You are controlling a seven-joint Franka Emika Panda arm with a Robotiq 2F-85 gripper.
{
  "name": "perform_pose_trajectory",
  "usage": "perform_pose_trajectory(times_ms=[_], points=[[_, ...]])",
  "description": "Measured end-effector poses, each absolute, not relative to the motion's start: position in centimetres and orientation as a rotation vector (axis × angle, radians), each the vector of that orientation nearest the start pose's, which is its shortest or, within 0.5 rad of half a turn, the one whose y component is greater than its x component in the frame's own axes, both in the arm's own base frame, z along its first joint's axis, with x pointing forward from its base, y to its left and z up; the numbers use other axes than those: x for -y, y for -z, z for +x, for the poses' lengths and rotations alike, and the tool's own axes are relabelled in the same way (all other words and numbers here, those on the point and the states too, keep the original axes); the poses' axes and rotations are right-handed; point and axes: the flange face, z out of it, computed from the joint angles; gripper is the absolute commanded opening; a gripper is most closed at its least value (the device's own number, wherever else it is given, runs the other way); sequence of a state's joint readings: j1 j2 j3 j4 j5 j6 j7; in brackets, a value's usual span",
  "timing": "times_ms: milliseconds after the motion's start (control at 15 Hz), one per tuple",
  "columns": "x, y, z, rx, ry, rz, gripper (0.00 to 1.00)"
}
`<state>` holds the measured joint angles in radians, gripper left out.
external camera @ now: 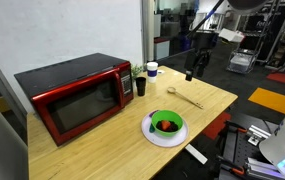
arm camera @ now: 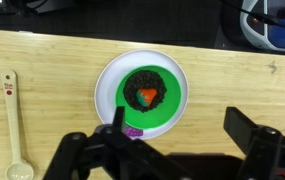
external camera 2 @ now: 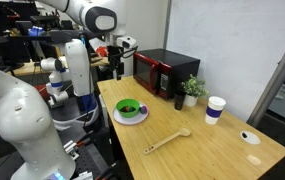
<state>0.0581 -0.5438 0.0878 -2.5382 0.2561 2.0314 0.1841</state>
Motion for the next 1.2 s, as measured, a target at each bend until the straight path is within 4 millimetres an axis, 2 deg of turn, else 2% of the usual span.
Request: perform_pose_trajectory(times_ms=[333, 600, 1200], points=[[-8.0, -49.1, 42.7, -0.251, 0.02, -3.007, 1.0], [-8.7, -49.9, 45.6, -0.258, -0.036, -3.04, 1.0], [-8.7, -49.8, 46.1, -0.258, -0.046, -3.042, 1.0]])
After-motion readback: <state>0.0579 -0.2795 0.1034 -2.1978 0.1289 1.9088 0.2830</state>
